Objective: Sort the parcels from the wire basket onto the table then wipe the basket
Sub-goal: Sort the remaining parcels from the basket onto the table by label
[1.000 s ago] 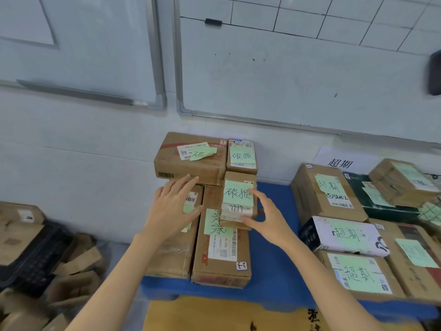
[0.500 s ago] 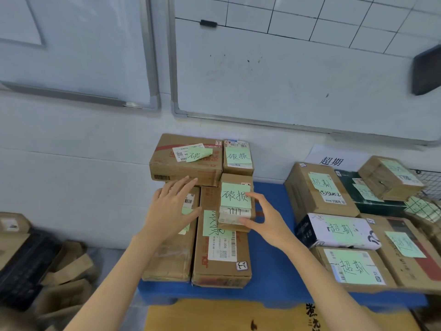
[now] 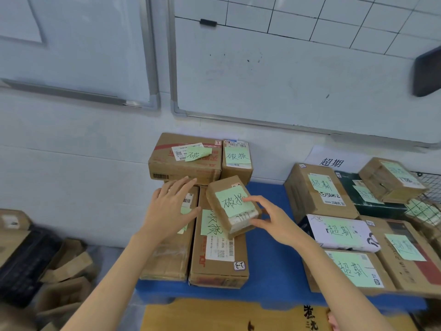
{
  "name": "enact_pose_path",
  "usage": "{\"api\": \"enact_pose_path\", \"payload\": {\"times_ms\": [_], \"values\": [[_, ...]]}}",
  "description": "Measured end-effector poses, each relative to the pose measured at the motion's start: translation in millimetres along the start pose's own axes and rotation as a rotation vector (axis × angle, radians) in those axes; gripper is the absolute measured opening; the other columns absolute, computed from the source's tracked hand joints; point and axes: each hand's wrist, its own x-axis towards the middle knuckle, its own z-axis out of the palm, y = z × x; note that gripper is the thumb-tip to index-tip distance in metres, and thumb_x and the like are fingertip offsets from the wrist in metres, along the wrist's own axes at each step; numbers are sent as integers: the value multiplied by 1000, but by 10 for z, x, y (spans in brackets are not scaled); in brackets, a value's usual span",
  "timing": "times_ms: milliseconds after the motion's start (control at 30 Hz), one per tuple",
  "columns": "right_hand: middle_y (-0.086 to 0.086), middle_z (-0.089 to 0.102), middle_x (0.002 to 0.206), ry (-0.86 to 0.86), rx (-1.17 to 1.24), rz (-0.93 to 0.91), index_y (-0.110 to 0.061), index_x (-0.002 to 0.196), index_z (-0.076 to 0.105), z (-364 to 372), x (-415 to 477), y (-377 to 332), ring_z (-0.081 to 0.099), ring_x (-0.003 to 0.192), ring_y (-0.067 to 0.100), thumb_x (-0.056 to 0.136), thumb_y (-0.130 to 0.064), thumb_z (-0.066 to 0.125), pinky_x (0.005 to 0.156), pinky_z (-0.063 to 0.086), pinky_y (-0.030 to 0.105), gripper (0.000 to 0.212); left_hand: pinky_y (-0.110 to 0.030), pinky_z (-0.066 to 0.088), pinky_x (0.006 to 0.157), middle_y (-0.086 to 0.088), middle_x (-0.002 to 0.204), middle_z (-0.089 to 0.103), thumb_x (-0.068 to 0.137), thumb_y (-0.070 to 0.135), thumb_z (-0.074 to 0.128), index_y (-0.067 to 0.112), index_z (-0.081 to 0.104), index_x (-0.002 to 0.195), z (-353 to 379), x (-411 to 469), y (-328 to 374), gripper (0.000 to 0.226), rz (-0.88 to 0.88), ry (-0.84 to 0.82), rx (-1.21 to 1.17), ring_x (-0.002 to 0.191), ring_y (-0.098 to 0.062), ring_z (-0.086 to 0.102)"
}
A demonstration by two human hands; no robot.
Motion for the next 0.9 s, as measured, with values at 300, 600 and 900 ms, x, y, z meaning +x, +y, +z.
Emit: {"api": "enact_pose_path", "payload": {"times_ms": [300, 600, 900], "values": [[-20, 42, 139, 39, -44, 45, -46, 134, 45, -8, 46, -90, 40, 129, 2, 81, -46, 76, 104, 42, 37, 61, -45, 29, 112, 7, 155, 38, 79, 72, 28, 32, 36, 151, 21, -35, -6, 82, -36, 3, 8, 141, -24, 34], [-20, 40, 141, 40, -222, -53, -47, 136, 38, 62, 267, -52, 33, 127, 9, 69, -61, 79, 106, 38, 47, 79, -47, 33, 107, 6, 151, 44, 81, 70, 33, 30, 44, 147, 28, -61, 45, 78, -46, 44, 7, 136, -25, 41], [-9, 40, 136, 69, -46, -35, -39, 133, 46, -215, 318, 143, 37, 130, 7, 78, -24, 83, 110, 40, 44, 68, -48, 33, 107, 6, 151, 44, 82, 66, 36, 32, 44, 146, 91, -132, -14, 72, -96, 48, 19, 136, -24, 40]]}}
